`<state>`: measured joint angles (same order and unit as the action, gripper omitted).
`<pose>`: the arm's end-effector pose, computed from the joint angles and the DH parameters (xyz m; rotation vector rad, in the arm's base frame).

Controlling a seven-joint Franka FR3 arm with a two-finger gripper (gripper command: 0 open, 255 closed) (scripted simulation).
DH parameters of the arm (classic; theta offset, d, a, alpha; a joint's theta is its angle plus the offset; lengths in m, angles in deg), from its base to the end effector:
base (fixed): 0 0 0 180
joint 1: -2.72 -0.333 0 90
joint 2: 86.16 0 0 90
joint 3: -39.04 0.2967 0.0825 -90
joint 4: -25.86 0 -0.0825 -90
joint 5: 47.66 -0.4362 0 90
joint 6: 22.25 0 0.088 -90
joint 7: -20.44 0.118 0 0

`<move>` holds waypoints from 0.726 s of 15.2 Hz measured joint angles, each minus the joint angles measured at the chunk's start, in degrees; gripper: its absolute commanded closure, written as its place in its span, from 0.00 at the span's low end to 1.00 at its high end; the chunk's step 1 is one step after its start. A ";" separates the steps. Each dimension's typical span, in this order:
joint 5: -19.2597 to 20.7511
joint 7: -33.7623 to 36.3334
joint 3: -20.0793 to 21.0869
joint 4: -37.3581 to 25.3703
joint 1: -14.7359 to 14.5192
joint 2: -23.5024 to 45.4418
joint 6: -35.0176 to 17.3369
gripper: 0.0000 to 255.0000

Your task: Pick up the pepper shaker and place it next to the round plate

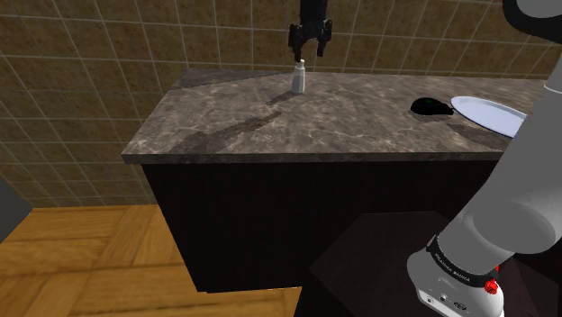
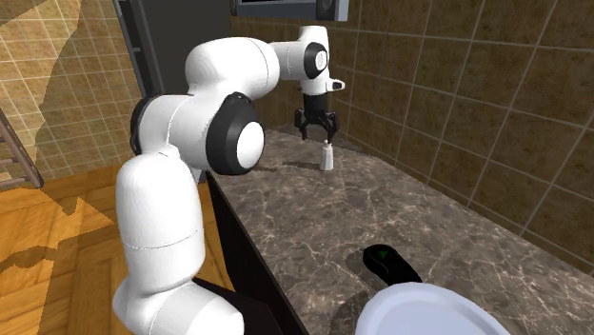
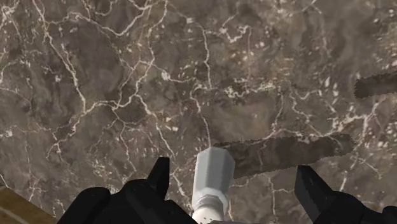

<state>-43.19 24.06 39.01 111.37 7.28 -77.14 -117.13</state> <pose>0.6553 -0.0612 0.5438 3.0565 -0.2095 0.0083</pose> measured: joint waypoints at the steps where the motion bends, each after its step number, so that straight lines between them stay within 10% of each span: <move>1: -0.12 -0.09 -0.26 -3.62 0.29 2.45 0.96 0.00; 4: -0.41 0.23 -0.65 -10.82 0.74 8.21 1.92 0.00; 11: -0.46 0.41 -0.78 -6.06 1.00 8.24 -2.97 0.00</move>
<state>-43.65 24.47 38.23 105.32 8.28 -68.91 -120.10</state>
